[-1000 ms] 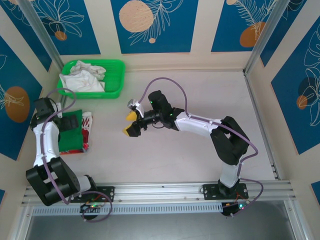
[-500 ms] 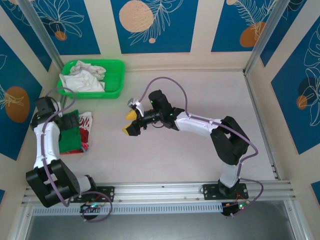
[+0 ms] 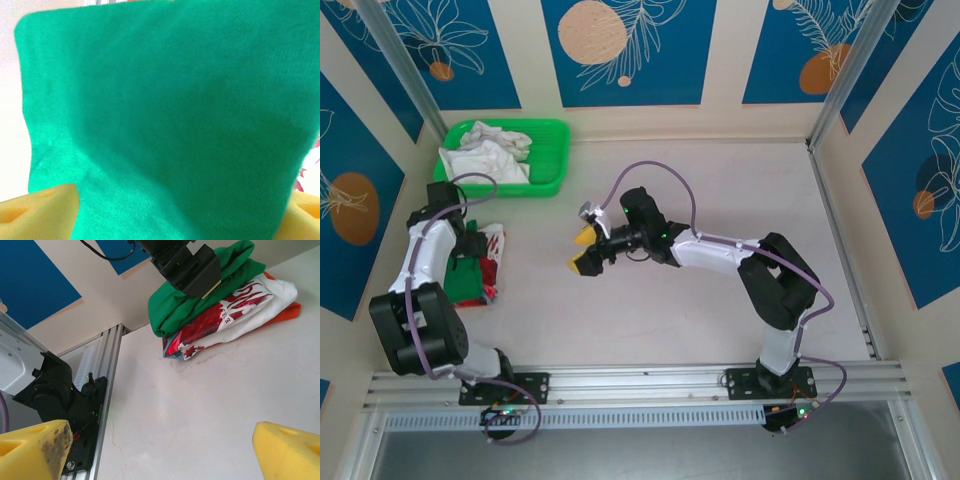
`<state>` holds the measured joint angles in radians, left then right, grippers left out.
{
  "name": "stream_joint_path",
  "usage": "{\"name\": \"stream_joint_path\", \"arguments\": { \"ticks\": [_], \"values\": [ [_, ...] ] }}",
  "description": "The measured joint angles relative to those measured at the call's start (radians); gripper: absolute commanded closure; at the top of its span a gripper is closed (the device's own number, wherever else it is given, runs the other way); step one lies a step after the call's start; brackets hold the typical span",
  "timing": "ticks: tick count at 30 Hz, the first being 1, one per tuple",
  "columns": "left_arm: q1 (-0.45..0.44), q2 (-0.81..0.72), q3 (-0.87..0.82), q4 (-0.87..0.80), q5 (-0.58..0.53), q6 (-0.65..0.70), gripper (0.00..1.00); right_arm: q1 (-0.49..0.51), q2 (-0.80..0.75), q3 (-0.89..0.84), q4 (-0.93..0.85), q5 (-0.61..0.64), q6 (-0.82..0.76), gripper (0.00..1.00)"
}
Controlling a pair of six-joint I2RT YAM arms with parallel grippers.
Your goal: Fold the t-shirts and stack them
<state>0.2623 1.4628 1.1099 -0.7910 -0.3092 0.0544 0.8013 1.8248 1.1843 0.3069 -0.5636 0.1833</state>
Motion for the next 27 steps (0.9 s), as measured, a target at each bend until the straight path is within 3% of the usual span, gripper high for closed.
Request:
{"name": "stream_joint_path", "arguments": {
  "ticks": [13,16,22,27],
  "values": [
    [-0.023,0.080,0.017,-0.032,-0.007,-0.024,0.17,-0.003,0.000,-0.004,0.015,0.007,0.000,0.06],
    [-0.024,0.103,0.017,-0.039,-0.007,-0.028,0.27,-0.003,0.000,-0.009,0.020,0.009,0.000,0.06],
    [-0.030,0.118,0.017,-0.040,-0.011,-0.030,0.66,-0.005,0.000,-0.030,0.022,0.022,0.000,0.06],
    [-0.033,0.119,0.017,-0.040,-0.014,-0.020,0.89,-0.007,0.000,-0.035,0.022,0.028,0.000,0.06]
  ]
}}
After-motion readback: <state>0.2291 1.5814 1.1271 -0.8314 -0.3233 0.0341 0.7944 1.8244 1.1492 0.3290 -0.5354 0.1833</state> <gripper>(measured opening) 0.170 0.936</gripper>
